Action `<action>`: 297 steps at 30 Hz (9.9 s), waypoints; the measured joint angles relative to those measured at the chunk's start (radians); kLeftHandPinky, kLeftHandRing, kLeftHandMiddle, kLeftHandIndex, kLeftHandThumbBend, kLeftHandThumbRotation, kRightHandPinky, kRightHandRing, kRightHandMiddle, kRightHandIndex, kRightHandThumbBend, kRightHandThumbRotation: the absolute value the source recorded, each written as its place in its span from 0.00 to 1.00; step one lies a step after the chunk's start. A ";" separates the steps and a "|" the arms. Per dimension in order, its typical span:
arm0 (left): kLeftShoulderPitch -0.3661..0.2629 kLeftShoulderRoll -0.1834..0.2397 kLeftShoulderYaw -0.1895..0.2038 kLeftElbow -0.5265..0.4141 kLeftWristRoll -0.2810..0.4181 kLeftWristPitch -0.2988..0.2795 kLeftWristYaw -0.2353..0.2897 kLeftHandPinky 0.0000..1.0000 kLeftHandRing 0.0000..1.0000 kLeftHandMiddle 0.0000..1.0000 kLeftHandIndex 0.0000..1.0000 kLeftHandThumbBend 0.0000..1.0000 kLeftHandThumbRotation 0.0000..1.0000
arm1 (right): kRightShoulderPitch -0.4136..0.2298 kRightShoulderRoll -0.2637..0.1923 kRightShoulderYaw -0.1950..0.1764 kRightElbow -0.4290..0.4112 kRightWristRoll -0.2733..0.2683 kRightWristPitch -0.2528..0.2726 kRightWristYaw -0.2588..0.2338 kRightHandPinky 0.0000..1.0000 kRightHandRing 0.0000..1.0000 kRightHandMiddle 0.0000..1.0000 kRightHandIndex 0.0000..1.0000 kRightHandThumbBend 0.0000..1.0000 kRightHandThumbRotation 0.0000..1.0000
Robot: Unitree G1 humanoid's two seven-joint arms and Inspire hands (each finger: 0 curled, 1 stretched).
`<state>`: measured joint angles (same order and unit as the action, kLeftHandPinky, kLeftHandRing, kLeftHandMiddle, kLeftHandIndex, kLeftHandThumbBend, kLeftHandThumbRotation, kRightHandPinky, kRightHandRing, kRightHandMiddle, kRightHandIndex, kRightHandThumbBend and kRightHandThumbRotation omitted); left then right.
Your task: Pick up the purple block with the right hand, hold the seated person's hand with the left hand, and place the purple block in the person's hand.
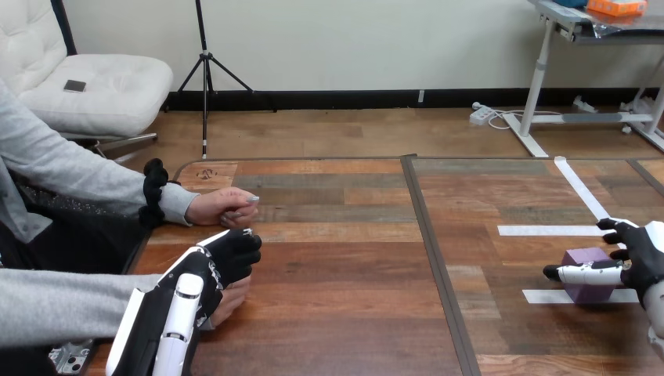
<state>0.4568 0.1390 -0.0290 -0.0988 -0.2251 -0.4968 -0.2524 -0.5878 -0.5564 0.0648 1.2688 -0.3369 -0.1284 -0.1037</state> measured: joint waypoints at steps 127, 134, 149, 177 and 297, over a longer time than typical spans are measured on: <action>-0.036 0.000 0.048 0.007 0.016 -0.016 0.006 0.71 0.76 0.73 0.66 0.26 0.97 | 0.165 0.052 -0.016 -0.214 0.127 -0.452 -0.071 0.27 0.32 0.37 0.43 0.91 0.00; -0.040 0.000 0.050 0.011 0.016 -0.038 0.003 0.66 0.74 0.71 0.65 0.23 0.94 | 0.196 0.066 -0.036 -0.292 0.159 -0.486 -0.049 0.25 0.29 0.37 0.42 0.91 0.00; -0.069 0.012 0.091 0.048 0.155 -0.114 0.034 0.53 0.66 0.67 0.62 0.25 0.80 | 0.264 0.123 -0.094 -0.437 0.283 -0.500 0.014 0.21 0.25 0.35 0.42 0.91 0.00; -0.107 0.087 0.171 0.080 0.311 -0.087 0.065 0.54 0.69 0.72 0.68 0.46 0.64 | 0.343 0.314 -0.279 -0.557 0.713 -0.321 0.298 0.33 0.38 0.42 0.42 0.89 0.00; -0.334 0.506 0.103 0.123 1.022 0.190 0.222 0.72 0.76 0.78 0.76 1.00 0.34 | 0.384 0.434 -0.399 -0.708 0.849 0.003 0.423 0.30 0.36 0.41 0.42 0.85 0.00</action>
<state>0.1225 0.6449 0.0739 0.0247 0.7971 -0.3068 -0.0304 -0.2035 -0.1222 -0.3340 0.5612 0.5120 -0.1258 0.3190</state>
